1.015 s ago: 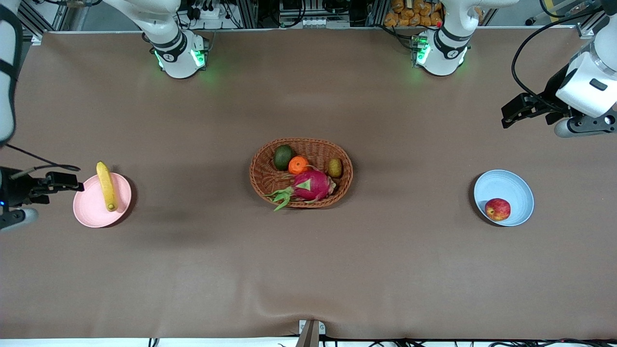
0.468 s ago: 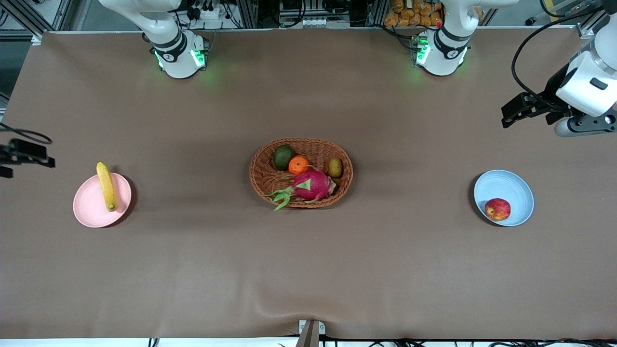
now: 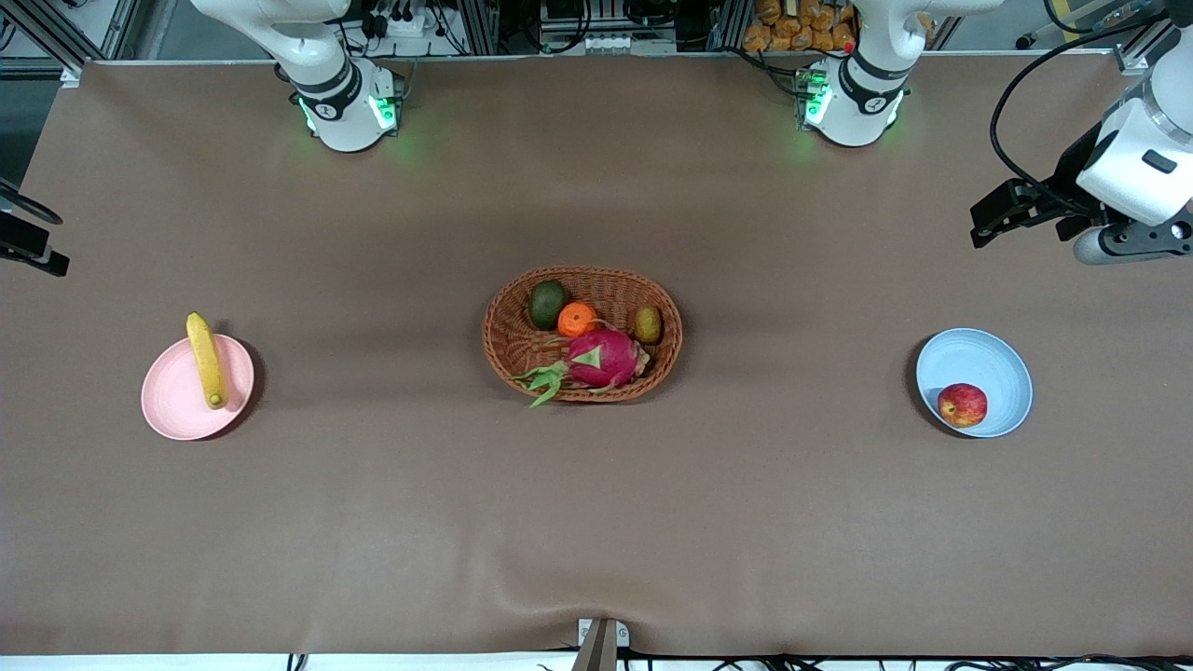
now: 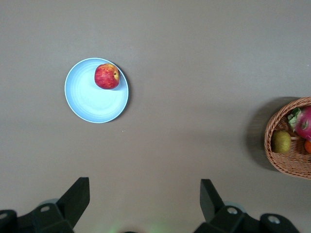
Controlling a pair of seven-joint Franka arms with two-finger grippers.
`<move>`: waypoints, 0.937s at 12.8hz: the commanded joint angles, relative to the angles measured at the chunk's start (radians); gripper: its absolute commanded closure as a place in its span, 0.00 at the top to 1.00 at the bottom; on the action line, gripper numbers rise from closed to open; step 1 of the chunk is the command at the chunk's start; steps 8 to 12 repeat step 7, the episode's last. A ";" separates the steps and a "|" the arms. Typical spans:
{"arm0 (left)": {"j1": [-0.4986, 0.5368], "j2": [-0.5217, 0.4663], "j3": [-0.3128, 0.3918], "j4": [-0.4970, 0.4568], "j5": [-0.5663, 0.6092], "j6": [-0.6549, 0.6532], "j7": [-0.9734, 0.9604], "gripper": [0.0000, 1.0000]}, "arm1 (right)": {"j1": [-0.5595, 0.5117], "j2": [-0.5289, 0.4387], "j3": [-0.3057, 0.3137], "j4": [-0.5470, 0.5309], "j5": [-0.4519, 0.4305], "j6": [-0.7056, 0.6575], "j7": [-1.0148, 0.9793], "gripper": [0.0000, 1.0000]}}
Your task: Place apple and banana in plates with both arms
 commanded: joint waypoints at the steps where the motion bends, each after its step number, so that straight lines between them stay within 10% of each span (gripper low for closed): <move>1: 0.007 -0.005 0.000 0.007 0.019 0.002 0.002 1.00 | 0.012 -0.187 0.017 -0.278 -0.003 0.135 0.059 1.00; 3: 0.011 -0.010 0.006 0.007 0.019 0.000 0.005 1.00 | 0.015 -0.276 0.018 -0.429 -0.009 0.232 0.058 1.00; 12: 0.040 -0.014 0.015 0.005 0.018 -0.001 0.056 1.00 | 0.014 -0.278 0.054 -0.425 -0.090 0.231 0.059 1.00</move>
